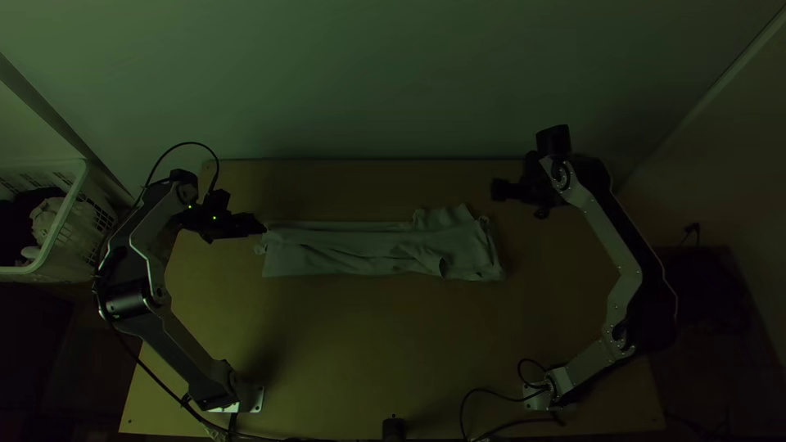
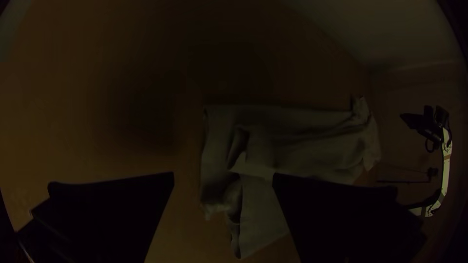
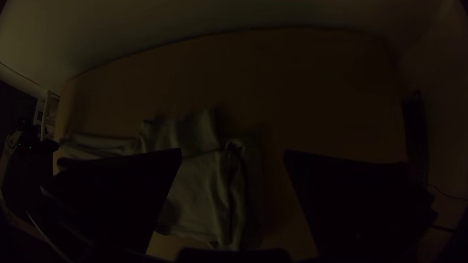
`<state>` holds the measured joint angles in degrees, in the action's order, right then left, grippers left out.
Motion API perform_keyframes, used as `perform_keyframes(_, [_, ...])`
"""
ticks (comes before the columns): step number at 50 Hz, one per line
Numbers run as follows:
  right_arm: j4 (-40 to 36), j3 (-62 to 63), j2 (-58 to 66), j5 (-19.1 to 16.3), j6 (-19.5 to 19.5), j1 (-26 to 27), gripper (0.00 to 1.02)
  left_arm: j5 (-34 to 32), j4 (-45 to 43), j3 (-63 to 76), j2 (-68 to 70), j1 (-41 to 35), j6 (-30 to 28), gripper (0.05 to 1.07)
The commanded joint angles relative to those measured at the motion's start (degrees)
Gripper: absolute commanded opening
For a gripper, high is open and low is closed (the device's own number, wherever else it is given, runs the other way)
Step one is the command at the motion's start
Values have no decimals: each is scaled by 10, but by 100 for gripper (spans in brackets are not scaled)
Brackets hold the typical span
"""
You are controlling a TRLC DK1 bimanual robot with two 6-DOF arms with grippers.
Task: Fold the t-shirt
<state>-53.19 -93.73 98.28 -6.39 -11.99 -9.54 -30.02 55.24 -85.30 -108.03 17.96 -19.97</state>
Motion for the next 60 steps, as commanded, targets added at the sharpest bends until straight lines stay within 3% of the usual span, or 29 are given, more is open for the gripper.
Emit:
perform_keyframes(1, [-6, -7, -34, 1, -11, 8, 98, -28, -8, 35, 18, 12, -2, 103])
perform_keyframes(25, [-17, 6, -120, 1, -13, 5, 98, -83, -22, 84, -23, -2, -10, 103])
perform_keyframes(60, [-24, 5, -168, 0, -28, -1, 98, -84, -161, 158, -32, -176, 146, 103])
